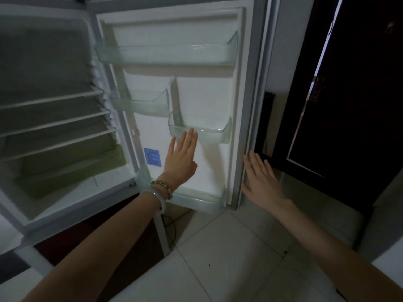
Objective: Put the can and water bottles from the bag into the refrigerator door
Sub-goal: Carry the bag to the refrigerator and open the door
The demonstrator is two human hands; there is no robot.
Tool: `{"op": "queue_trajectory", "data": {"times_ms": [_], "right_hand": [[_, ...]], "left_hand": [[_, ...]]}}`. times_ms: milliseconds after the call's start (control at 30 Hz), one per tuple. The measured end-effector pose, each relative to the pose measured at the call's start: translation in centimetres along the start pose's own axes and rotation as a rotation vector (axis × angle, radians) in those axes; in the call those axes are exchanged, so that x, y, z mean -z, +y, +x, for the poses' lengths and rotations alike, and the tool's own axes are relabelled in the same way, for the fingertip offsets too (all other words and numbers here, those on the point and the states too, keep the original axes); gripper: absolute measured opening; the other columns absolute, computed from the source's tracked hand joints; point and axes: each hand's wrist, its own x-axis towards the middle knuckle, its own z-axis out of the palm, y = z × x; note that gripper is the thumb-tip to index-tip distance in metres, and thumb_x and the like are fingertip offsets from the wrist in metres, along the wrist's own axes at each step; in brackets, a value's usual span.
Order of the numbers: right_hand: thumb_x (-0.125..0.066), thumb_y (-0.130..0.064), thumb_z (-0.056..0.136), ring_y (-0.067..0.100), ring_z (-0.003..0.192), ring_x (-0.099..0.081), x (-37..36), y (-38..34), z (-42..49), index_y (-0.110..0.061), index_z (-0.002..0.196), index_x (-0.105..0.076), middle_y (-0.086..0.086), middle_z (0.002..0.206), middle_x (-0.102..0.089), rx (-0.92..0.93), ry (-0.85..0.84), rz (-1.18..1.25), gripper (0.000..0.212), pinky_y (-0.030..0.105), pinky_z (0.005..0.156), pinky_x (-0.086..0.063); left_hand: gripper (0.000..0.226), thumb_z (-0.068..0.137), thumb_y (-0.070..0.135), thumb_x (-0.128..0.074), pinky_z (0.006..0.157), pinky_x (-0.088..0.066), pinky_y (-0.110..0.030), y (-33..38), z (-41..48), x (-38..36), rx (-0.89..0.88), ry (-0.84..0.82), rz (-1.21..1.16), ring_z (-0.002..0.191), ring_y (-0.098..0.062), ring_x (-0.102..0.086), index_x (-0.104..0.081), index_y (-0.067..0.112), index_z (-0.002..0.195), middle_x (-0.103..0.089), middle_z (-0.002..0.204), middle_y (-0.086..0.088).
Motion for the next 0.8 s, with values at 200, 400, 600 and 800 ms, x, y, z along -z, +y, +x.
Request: {"op": "queue_trajectory", "data": {"times_ms": [200,400,600,800], "right_hand": [[-0.047,-0.03,0.091,0.025,0.143,0.01,-0.3,2.0,1.5,-0.008,0.146,0.004,0.014,0.155,0.011,0.0,0.003,0.023,0.078,0.037,0.113,0.007],[-0.046,-0.031,0.092,0.024,0.143,0.009,-0.5,3.4,2.9,-0.008,0.146,0.004,0.013,0.155,0.01,-0.004,0.029,0.04,0.077,0.035,0.112,0.01],[-0.048,-0.036,0.091,0.023,0.143,0.01,-1.0,3.9,4.1,-0.008,0.146,0.004,0.013,0.155,0.01,-0.005,0.0,0.081,0.08,0.038,0.114,0.008],[-0.048,-0.043,0.089,0.023,0.143,0.011,-1.6,3.8,4.9,-0.01,0.146,0.004,0.013,0.156,0.01,-0.015,-0.019,0.097,0.084,0.039,0.115,0.006]], "left_hand": [[0.084,0.085,0.022,-0.052,0.114,-0.001,-0.045,0.8,3.6,-1.6,-0.004,-0.055,0.091,0.143,-0.025,0.003,0.004,0.008,0.146,0.007,0.156,-0.009],[0.083,0.087,0.025,-0.05,0.116,-0.001,-0.045,1.4,6.8,-2.7,0.003,-0.088,0.075,0.143,-0.024,0.004,0.007,0.007,0.146,0.007,0.156,-0.01],[0.085,0.087,0.027,-0.05,0.114,0.002,-0.046,1.0,9.0,-3.7,0.02,-0.146,0.093,0.143,-0.024,0.004,0.007,0.006,0.146,0.005,0.156,-0.011],[0.086,0.089,0.032,-0.049,0.115,0.0,-0.048,0.0,9.9,-4.5,0.029,-0.198,0.133,0.143,-0.025,0.006,0.011,0.006,0.145,0.012,0.155,-0.011]]}}
